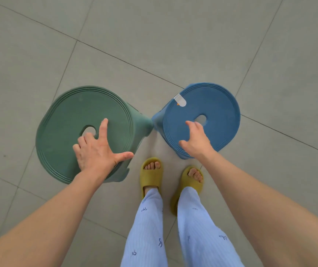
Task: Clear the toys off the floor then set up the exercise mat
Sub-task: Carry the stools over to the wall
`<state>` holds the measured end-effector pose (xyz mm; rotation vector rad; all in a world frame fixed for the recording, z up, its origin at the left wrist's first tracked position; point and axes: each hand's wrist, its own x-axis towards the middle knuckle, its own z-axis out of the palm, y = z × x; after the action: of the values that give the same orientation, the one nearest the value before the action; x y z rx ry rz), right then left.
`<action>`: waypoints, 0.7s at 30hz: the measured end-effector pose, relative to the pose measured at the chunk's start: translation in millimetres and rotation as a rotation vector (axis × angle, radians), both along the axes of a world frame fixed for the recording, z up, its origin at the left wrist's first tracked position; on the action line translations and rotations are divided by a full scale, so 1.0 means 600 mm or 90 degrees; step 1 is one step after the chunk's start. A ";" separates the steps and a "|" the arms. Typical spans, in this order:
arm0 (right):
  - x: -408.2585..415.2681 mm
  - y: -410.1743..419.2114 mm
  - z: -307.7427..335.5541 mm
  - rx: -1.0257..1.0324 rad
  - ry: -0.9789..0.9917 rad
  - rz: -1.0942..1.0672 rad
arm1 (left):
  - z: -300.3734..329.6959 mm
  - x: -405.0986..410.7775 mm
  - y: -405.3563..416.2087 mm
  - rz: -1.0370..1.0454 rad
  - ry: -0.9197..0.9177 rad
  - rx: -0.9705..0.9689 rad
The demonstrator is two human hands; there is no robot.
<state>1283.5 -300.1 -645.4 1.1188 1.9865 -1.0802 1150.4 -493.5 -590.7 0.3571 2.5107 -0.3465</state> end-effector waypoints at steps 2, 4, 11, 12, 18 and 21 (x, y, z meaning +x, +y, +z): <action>-0.010 0.002 -0.021 -0.006 -0.011 0.010 | -0.013 -0.002 0.000 0.017 0.003 0.008; -0.019 0.000 -0.037 0.002 -0.027 0.024 | -0.025 -0.002 -0.003 0.028 0.005 0.011; -0.036 0.008 -0.074 0.040 -0.079 -0.101 | -0.048 -0.015 -0.009 0.040 -0.007 0.007; -0.035 0.012 -0.073 0.050 -0.077 -0.100 | -0.049 -0.016 -0.009 0.041 -0.006 0.009; -0.009 0.014 -0.036 0.053 -0.061 -0.144 | -0.034 -0.023 -0.006 0.032 -0.014 0.019; 0.013 0.008 0.002 0.062 -0.061 -0.166 | -0.009 -0.021 0.006 0.014 -0.023 0.025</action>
<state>1291.5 -295.3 -644.3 1.4855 1.8725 -1.0447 1137.6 -489.8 -596.3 0.3477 2.4863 -0.2794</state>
